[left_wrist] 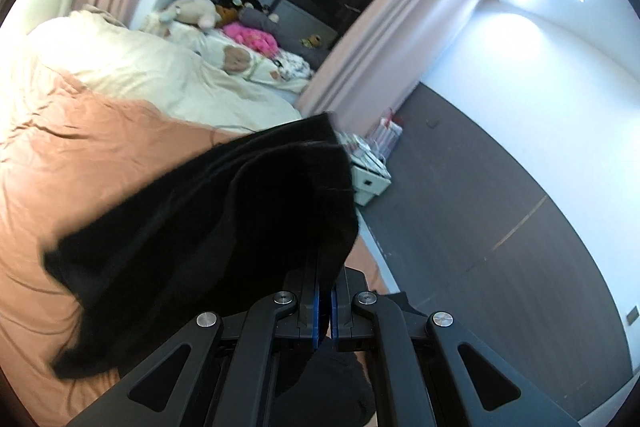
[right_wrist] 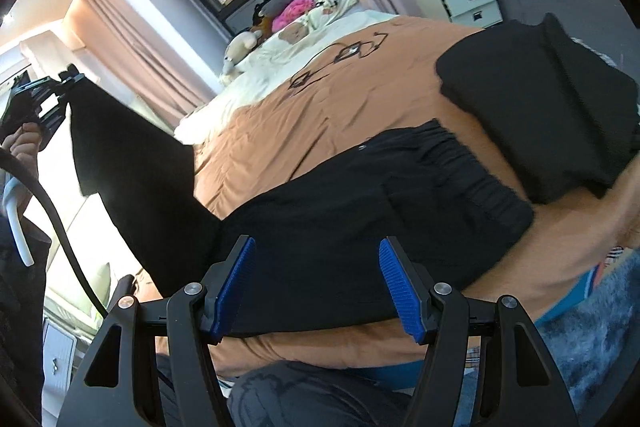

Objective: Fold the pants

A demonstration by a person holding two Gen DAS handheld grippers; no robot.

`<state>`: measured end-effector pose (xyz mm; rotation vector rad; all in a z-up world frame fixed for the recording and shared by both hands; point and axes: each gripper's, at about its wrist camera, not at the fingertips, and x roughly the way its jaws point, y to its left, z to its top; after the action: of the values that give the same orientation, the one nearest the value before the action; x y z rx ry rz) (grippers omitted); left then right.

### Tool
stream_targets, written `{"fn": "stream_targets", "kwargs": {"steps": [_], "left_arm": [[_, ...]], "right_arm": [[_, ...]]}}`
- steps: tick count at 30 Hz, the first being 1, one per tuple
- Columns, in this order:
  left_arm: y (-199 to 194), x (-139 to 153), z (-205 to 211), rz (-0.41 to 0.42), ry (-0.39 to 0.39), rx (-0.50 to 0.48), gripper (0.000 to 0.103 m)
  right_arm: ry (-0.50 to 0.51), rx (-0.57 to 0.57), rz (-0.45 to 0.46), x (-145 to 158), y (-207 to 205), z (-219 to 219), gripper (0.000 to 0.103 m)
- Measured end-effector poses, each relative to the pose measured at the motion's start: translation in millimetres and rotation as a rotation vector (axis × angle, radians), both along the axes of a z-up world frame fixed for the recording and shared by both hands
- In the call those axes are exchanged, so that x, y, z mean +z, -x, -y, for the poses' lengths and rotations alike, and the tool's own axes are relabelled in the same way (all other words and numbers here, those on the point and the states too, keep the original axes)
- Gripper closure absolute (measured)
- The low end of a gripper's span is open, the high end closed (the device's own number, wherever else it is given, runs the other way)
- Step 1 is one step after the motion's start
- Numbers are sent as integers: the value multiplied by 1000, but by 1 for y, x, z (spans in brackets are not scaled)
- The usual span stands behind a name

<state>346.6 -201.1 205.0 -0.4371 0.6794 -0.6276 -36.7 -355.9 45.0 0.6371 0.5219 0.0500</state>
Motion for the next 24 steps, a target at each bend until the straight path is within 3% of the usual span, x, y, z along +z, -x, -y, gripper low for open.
{"fn": "stream_targets", "kwargs": {"steps": [6,17,24], "left_arm": [[-13,-43,58,-64,-23,-85,100],[-30,-116,154,-162,-56,-182,100],[-14,-160,206,-215,-94,-268,100]], "right_arm": [[-34,-62,9,-8,23,14,40],[-96,-125,-54,-35,44,30,40],[-105,-149,-90,-35,52,32,40]]}}
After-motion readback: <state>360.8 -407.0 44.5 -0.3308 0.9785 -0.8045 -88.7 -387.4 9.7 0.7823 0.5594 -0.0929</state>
